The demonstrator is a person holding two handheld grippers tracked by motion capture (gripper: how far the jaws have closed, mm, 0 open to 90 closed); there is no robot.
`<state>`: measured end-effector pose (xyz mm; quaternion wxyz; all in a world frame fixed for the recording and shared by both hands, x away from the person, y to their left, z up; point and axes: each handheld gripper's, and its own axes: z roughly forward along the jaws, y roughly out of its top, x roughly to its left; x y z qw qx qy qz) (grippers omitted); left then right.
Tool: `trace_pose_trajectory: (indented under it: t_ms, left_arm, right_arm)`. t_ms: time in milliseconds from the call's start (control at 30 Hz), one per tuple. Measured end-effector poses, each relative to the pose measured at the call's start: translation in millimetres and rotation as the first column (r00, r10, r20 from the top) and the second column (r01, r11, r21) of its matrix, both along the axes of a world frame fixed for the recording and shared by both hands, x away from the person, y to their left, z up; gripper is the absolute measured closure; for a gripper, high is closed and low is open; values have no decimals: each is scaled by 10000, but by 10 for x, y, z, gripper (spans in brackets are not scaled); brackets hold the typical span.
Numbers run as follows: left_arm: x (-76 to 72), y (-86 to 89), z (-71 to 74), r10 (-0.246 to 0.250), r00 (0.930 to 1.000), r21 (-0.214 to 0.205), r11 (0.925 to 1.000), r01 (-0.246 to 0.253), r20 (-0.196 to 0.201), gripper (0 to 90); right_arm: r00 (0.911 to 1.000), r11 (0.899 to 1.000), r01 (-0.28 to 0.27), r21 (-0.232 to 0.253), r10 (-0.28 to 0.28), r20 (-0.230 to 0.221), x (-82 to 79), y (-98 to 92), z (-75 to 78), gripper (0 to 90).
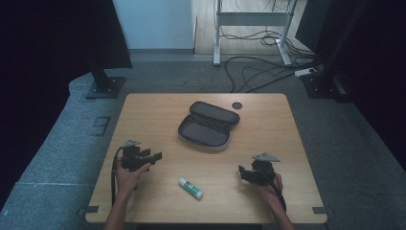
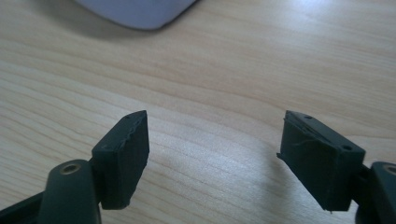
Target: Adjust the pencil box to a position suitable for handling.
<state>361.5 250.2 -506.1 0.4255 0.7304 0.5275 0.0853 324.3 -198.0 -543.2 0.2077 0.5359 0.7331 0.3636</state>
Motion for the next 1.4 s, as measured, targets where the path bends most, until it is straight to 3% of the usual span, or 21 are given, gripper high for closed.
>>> trace_pose_trajectory:
  t_ms: [267, 433, 867, 1167, 1333, 1400]
  left_arm:
    - [140, -167, 42, -383, 9992, 227, 9990, 385, -87, 344]
    - [228, -207, 116, -558, 9984, 296, 9980, 555, 95, 345]
    - [408, -245, 207, -707, 9970, 370, 9969, 695, 312, 353]
    - [640, -410, 239, -690, 9971, 478, 9966, 675, 320, 354]
    - [689, -451, 256, -684, 9968, 406, 9969, 667, 421, 357]
    - [737, -483, 253, -758, 9965, 589, 9955, 736, 358, 355]
  right_arm:
    - [9996, 9997, 82, 227, -88, 275, 21, -8, 96, 243]
    - [9991, 9996, 5, 289, -17, 417, 45, 41, 164, 249]
    - [9967, 9984, -270, 500, 231, 780, 305, 301, 423, 279]
    - [9983, 9962, -239, 832, 195, 543, 580, 362, 499, 303]
    - [9991, 9974, -158, 699, 129, 411, 675, 402, 496, 303]
    - [9994, 9977, -147, 661, 126, 320, 733, 431, 482, 307]
